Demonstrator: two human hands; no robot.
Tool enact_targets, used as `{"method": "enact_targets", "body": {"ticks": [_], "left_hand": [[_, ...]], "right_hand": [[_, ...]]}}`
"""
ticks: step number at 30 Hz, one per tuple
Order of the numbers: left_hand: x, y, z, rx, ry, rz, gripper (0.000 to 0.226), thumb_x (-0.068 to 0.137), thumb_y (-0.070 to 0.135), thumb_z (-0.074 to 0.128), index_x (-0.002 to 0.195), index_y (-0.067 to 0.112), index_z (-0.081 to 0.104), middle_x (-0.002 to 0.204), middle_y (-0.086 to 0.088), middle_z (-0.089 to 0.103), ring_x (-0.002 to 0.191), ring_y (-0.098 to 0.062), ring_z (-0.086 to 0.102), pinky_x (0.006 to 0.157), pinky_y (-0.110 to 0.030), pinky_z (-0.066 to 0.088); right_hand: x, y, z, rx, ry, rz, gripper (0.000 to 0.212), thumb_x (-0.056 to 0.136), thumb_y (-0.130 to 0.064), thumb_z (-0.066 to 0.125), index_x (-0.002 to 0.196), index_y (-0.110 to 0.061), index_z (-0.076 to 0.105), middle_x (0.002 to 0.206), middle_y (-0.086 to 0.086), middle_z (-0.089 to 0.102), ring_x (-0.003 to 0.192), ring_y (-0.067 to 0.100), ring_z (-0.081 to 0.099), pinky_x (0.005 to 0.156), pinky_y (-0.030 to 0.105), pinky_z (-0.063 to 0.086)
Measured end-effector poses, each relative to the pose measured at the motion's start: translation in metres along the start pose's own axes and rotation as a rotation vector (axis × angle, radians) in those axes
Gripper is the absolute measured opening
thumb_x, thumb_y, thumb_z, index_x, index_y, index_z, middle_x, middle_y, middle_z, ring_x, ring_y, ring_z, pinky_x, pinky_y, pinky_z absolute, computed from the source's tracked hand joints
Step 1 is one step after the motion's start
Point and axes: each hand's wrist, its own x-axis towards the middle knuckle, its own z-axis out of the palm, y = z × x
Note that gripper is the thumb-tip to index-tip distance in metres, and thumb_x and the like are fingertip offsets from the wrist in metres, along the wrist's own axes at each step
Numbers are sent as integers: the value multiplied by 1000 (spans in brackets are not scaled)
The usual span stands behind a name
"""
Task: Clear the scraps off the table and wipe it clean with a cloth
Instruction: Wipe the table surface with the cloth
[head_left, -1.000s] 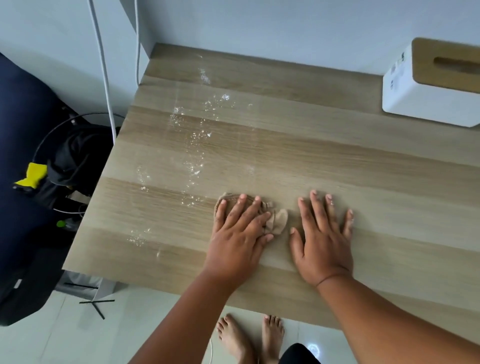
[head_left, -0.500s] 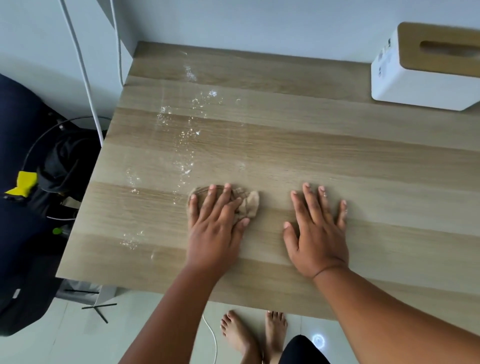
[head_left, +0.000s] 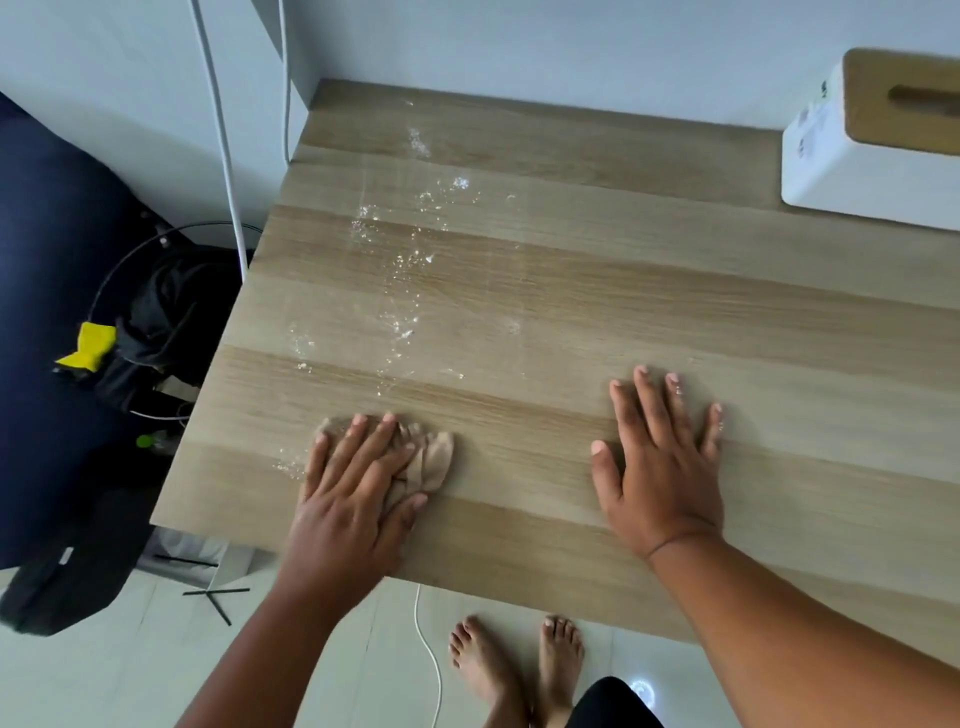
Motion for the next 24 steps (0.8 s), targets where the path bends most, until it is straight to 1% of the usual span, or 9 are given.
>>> {"method": "enact_targets", "body": {"ticks": [3, 5, 7, 9, 11, 13, 16, 20, 24], "left_hand": [[42, 17, 5, 26, 15, -185, 63, 98, 58, 40, 144, 17, 52, 167, -4, 30, 158, -24, 13, 125, -59, 9], [73, 35, 13, 11, -13, -226, 66, 98, 59, 36, 147, 15, 46, 169, -4, 23, 159, -24, 5, 126, -57, -1], [93, 54, 20, 16, -26, -153, 62, 99, 56, 40, 145, 15, 49, 169, -5, 24, 159, -26, 7, 125, -58, 1], [94, 69, 26, 20, -24, -15, 56, 100, 52, 47, 142, 15, 55, 166, -6, 30, 158, -27, 13, 124, -61, 8], [77, 75, 28, -10, -3, 138, 52, 99, 48, 56, 137, 13, 62, 163, -7, 38, 156, -28, 20, 122, -62, 17], [48, 71, 28, -38, -17, 259, 48, 100, 45, 59, 135, 13, 64, 162, -5, 40, 156, -27, 22, 121, -62, 22], [3, 46, 21, -42, -57, 306, 48, 102, 47, 57, 139, 18, 60, 165, -2, 33, 157, -26, 20, 121, -62, 23], [-29, -12, -2, 9, -47, 155, 54, 102, 53, 48, 140, 16, 59, 166, -4, 32, 156, -27, 21, 119, -65, 24], [-12, -58, -24, 9, -25, -205, 63, 97, 58, 40, 143, 16, 53, 167, -3, 28, 158, -21, 12, 125, -58, 10]], "right_hand": [[1, 0, 1, -2, 2, 0, 71, 94, -50, 36, 161, -25, 29, 172, 1, 12, 159, 29, 7, 124, 66, 3], [1, -1, 1, -5, 4, 3, 71, 94, -50, 37, 160, -25, 29, 172, 1, 13, 159, 29, 8, 124, 66, 2], [1, -1, 1, -5, 6, 6, 71, 94, -50, 38, 160, -25, 30, 172, 1, 14, 159, 30, 9, 124, 66, 2], [0, 0, 1, -7, 0, 9, 71, 94, -50, 37, 160, -25, 29, 172, 0, 14, 159, 29, 9, 124, 66, 3], [0, 0, 1, -7, -3, 9, 71, 94, -50, 36, 160, -25, 29, 172, 0, 14, 159, 29, 8, 124, 66, 3], [0, 1, 0, -4, -8, 9, 71, 94, -50, 35, 160, -25, 29, 172, 0, 13, 159, 30, 8, 124, 66, 3], [-1, -1, -3, 5, -19, 10, 71, 94, -50, 35, 160, -25, 29, 172, 1, 13, 159, 30, 8, 124, 66, 3], [0, -1, -4, 9, -23, 12, 71, 94, -51, 34, 160, -26, 29, 172, 1, 14, 159, 30, 9, 124, 66, 4], [0, 0, -2, 5, -22, 9, 71, 94, -51, 34, 160, -26, 28, 172, 1, 13, 159, 30, 8, 124, 66, 3]]}}
